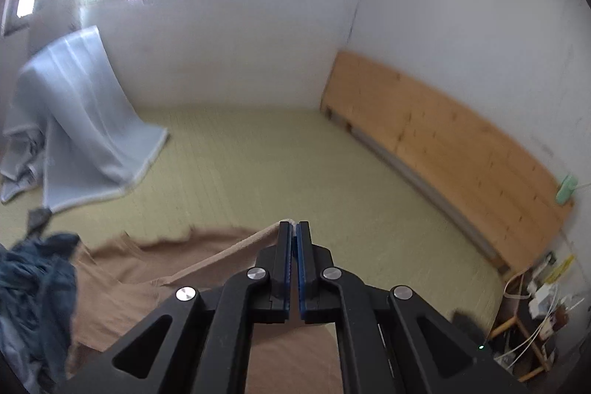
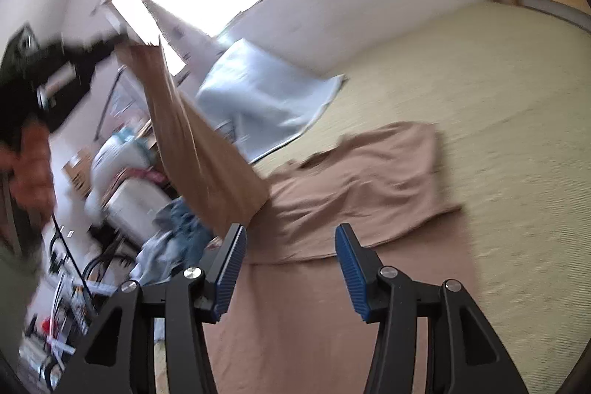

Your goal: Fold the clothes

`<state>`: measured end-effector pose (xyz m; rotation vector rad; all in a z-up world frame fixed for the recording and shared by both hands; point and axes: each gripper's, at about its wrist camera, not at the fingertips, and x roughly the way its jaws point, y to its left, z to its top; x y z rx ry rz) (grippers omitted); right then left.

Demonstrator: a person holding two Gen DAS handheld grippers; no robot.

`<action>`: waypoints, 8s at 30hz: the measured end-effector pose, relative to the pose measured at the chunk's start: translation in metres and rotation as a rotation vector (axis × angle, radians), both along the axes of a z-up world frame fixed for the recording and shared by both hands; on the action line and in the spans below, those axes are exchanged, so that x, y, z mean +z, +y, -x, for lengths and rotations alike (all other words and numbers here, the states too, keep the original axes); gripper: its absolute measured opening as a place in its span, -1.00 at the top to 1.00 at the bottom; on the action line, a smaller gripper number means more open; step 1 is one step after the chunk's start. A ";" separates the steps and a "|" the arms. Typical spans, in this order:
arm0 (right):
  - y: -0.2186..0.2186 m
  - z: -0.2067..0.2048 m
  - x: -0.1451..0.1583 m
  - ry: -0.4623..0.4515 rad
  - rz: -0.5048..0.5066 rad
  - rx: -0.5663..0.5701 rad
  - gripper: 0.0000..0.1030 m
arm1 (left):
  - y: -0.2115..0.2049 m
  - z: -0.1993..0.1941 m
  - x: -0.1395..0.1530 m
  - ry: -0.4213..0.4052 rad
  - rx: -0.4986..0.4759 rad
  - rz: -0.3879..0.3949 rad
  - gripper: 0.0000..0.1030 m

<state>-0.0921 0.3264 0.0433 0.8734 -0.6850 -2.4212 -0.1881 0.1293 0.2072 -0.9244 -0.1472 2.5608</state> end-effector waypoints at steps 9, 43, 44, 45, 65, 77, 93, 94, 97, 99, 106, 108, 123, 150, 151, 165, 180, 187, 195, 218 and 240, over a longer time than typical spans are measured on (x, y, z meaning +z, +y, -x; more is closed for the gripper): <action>0.057 -0.003 0.001 -0.011 -0.083 -0.087 -0.08 | 0.071 0.030 -0.099 -0.137 -0.074 0.095 0.97; 0.036 0.083 -0.109 -0.307 -0.273 0.000 0.94 | 0.036 0.073 -0.218 -0.354 0.016 0.103 0.45; 0.035 0.083 -0.109 -0.312 -0.288 0.001 0.94 | 0.014 0.073 -0.215 -0.344 0.052 0.116 0.27; 0.034 0.083 -0.110 -0.317 -0.303 0.002 0.94 | -0.011 0.073 -0.213 -0.336 0.095 0.129 0.19; 0.063 0.074 -0.097 -0.388 -0.392 -0.003 0.37 | -0.272 0.073 -0.226 -0.360 0.495 0.254 0.06; 0.037 0.091 -0.102 -0.350 -0.399 -0.022 0.18 | -0.261 0.144 -0.252 -0.392 0.428 0.329 0.06; 0.051 0.104 -0.113 -0.342 -0.357 -0.104 0.18 | -0.286 0.193 -0.262 -0.346 0.492 0.338 0.90; 0.051 0.104 -0.113 -0.342 -0.360 -0.106 0.18 | -0.289 0.192 -0.260 -0.334 0.500 0.326 0.92; 0.051 0.106 -0.114 -0.342 -0.363 -0.123 0.18 | -0.300 0.190 -0.252 -0.305 0.528 0.290 0.93; 0.052 0.108 -0.116 -0.342 -0.362 -0.139 0.18 | -0.309 0.188 -0.249 -0.293 0.549 0.273 0.93; 0.042 0.116 -0.124 -0.326 -0.359 -0.125 0.18 | -0.321 0.183 -0.249 -0.292 0.558 0.248 0.93; 0.033 0.119 -0.125 -0.320 -0.392 -0.105 0.18 | -0.323 0.182 -0.249 -0.292 0.558 0.241 0.93; 0.001 0.123 -0.094 -0.171 -0.552 -0.102 1.00 | -0.343 0.170 -0.247 -0.285 0.601 0.190 0.99; -0.009 0.128 -0.081 -0.207 -0.608 -0.083 0.64 | -0.248 0.015 -0.274 -0.166 0.240 0.666 0.05; -0.008 0.127 -0.083 -0.215 -0.610 -0.078 0.64 | -0.246 0.012 -0.272 -0.156 0.229 0.668 0.05; 0.016 0.133 -0.098 -0.282 -0.525 -0.101 0.64 | -0.223 0.004 -0.280 -0.073 0.146 0.746 0.05; 0.022 0.153 -0.120 -0.334 -0.445 -0.118 0.63 | -0.221 0.018 -0.285 -0.024 0.165 0.796 0.88; 0.016 0.167 -0.128 -0.334 -0.460 -0.093 0.83 | -0.247 0.015 -0.275 -0.012 0.257 0.691 0.92; -0.003 0.161 -0.088 -0.206 -0.486 -0.071 0.96 | -0.276 0.004 -0.254 0.042 0.385 0.580 0.93; -0.018 0.133 -0.100 -0.297 -0.469 0.030 0.22 | -0.318 -0.049 -0.241 -0.105 0.474 0.344 0.11; -0.013 0.036 -0.070 -0.267 -0.438 0.029 0.20 | -0.331 -0.231 -0.201 -0.333 0.540 -0.058 -0.08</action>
